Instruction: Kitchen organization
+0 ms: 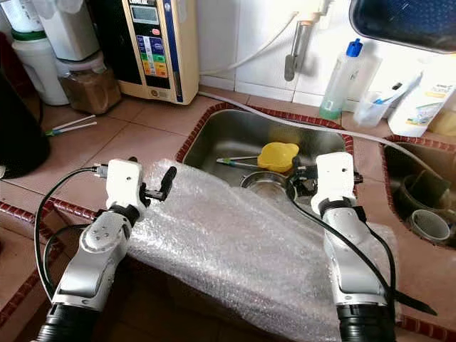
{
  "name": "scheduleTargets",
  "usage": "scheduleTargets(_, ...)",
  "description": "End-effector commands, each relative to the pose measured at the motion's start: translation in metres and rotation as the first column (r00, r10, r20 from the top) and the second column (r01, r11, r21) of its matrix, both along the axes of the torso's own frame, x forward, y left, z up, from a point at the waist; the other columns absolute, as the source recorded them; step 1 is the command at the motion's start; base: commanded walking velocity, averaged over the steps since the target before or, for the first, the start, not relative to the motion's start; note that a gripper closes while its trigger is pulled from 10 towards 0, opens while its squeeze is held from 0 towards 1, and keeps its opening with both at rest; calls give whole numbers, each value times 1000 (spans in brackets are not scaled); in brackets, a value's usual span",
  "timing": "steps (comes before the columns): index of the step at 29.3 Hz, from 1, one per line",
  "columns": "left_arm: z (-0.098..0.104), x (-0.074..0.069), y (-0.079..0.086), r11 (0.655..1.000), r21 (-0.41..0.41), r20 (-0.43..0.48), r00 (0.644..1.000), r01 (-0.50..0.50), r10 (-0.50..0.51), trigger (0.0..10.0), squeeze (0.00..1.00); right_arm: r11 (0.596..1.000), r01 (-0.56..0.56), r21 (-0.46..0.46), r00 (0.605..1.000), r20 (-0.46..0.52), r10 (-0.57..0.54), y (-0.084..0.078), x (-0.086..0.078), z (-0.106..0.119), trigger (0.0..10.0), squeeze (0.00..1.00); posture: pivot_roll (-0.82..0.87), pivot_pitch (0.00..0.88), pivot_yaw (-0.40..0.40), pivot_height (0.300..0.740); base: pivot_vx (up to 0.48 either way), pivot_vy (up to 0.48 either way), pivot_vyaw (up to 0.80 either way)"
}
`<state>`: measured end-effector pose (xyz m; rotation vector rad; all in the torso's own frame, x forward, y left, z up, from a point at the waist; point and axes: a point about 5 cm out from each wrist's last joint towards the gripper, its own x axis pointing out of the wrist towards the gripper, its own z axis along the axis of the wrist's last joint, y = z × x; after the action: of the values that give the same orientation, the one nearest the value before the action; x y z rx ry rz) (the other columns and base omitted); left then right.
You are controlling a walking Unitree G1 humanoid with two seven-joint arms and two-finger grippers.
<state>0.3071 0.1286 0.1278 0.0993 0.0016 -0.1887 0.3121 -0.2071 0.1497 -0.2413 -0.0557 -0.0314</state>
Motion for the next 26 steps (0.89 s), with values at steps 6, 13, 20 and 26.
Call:
scheduleTargets(6, 3, 2, -3, 1000, -15, -17, 1000, 4, -4, 10000, 0, 1000, 14, 11, 1000, 12, -14, -1, 0, 7, 10000, 0, -44, 0, -1, 740, 0, 0, -775)
scheduleTargets(13, 6, 4, -1, 999, -38, -14, 1000, -17, 16, 10000, 0, 1000, 8, 25, 1000, 21, -8, 2, 1, 9, 10000, 0, -44, 0, -3, 740, 0, 0, -698)
scheduleTargets(20, 8, 5, -2, 1000, -27, -8, 1000, -17, 16, 10000, 0, 999, -4, 32, 1000, 29, 3, 6, 1, 10, 10000, 0, -39, 0, 1, 740, 0, 0, 0)
scheduleTargets(26, 9, 5, -3, 999, -30, -12, 1000, -11, 10, 10000, 0, 999, -3, 40, 1000, 28, 2, 9, 1, 8, 10000, 0, -38, 0, 6, 740, 0, 0, 0)
